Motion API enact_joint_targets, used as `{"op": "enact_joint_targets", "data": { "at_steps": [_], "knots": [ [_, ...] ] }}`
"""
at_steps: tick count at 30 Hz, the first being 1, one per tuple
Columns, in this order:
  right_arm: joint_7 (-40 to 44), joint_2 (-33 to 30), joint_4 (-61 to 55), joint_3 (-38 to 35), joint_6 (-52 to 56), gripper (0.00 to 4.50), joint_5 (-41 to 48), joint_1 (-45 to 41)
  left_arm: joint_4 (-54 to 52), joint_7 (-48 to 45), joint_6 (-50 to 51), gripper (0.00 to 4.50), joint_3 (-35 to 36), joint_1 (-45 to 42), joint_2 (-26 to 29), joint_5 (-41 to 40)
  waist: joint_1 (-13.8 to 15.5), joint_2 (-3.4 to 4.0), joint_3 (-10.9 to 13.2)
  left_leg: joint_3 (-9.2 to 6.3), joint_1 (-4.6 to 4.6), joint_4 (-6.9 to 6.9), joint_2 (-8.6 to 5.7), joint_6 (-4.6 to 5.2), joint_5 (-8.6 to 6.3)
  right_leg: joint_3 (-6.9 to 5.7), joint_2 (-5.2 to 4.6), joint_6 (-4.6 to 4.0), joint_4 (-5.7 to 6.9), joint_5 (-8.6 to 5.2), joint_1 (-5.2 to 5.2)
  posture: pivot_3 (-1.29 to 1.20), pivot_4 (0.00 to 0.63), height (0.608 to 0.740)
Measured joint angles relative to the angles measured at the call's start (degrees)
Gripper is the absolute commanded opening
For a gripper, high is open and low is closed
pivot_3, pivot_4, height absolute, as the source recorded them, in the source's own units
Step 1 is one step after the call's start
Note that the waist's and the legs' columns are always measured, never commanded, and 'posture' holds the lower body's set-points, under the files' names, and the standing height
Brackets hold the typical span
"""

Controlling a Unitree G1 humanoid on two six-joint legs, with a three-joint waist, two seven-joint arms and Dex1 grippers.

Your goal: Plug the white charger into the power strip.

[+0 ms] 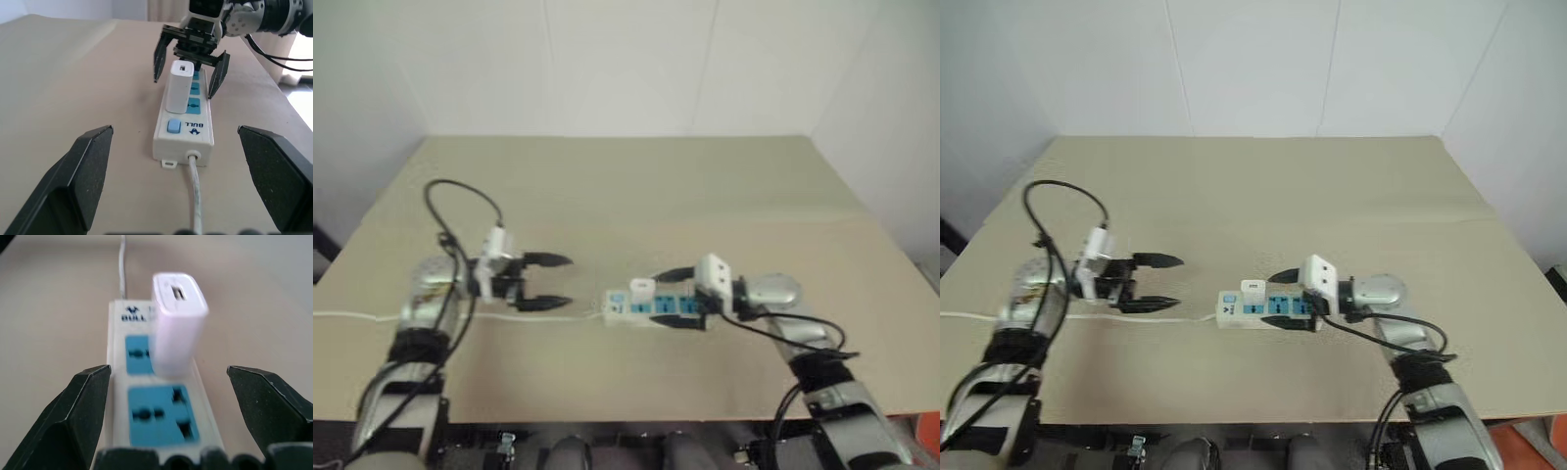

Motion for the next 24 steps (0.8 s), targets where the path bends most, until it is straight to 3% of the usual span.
{"op": "enact_joint_targets", "data": {
  "at_steps": [4, 9, 24],
  "knots": [
    [2.4, -11.5, -5.4, -7.1, -0.3, 4.50, 2.7, 4.5, 3.3, 0.4, -4.3, 4.44, 1.3, 3.7, 7.1, 3.5, 0.1, 0.09, 0.2, 0.05, -0.06, -0.12, 0.01, 0.01, -0.01, 0.00, -0.01, -0.05, -0.10, -0.05, -0.09, 0.00, 0.150, 0.740],
    [6.6, -22.1, -7.7, -13.9, -0.7, 4.50, 4.4, 12.4, 4.0, 0.5, -5.1, 4.44, 3.3, 7.0, 9.7, 4.3, 0.2, 0.06, 0.3, 0.07, -0.09, -0.16, 0.04, 0.02, -0.02, 0.00, 0.00, -0.09, -0.02, -0.08, -0.19, 0.00, 0.150, 0.740],
    [4.3, -24.7, -13.5, -20.5, -0.7, 4.50, 5.6, 21.4, 2.9, 1.4, -5.1, 4.44, 3.8, 7.9, 8.1, 4.4, -0.3, 0.04, 0.3, 0.11, -0.08, -0.16, 0.03, 0.02, -0.02, 0.04, 0.00, -0.08, -0.02, -0.08, -0.17, 0.00, 0.150, 0.740]
  ]
}}
